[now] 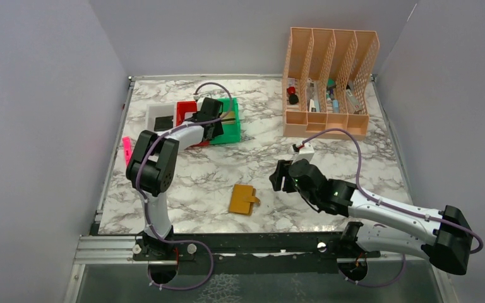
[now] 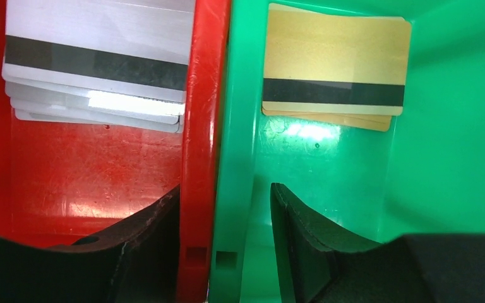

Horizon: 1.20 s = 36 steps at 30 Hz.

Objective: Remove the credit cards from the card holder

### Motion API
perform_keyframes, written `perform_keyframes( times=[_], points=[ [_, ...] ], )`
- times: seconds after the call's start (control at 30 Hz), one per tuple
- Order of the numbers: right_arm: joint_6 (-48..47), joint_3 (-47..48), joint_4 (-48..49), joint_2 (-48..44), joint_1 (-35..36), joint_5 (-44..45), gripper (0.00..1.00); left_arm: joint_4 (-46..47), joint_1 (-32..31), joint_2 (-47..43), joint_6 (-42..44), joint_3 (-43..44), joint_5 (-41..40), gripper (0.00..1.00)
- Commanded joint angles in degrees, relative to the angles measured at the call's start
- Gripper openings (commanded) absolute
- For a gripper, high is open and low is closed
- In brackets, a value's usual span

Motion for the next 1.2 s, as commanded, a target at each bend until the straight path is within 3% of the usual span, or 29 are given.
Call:
perform_keyframes(
  times=[0.0, 0.33, 0.57, 0.73, 0.93, 1.17],
  points=[
    [1.0, -0.5, -1.0, -1.3, -0.2, 0.5, 0.65, -1.8, -5.2, -3.5, -4.1, -3.1, 3.8, 0.52],
    [2.1, -2.1, -3.1, -4.9, -0.3, 2.3, 0.65, -2.4, -18.3, -7.7, -11.7, -8.4, -0.5, 0.51],
    [4.2, -4.0, -5.4, -8.5, -0.2, 2.3, 0.65, -2.1, -26.0, -7.4, -14.1, -7.8, -2.0, 0.51],
    [5.7, -5.4, -6.4, -10.9, -0.2, 2.0, 0.65, -2.1, -27.8, -7.7, -14.6, -8.0, -3.3, 0.51],
    [7.1, -6.6, -5.2, -10.8, -0.3, -1.6, 0.65, -2.2, -28.5, -12.2, -13.0, -7.9, -3.3, 0.62],
    [9.4, -9.9, 6.1, -5.7, -0.2, -13.0, 0.64, -2.3, -28.6, -22.5, -8.1, -10.5, -3.1, 0.72]
  ],
)
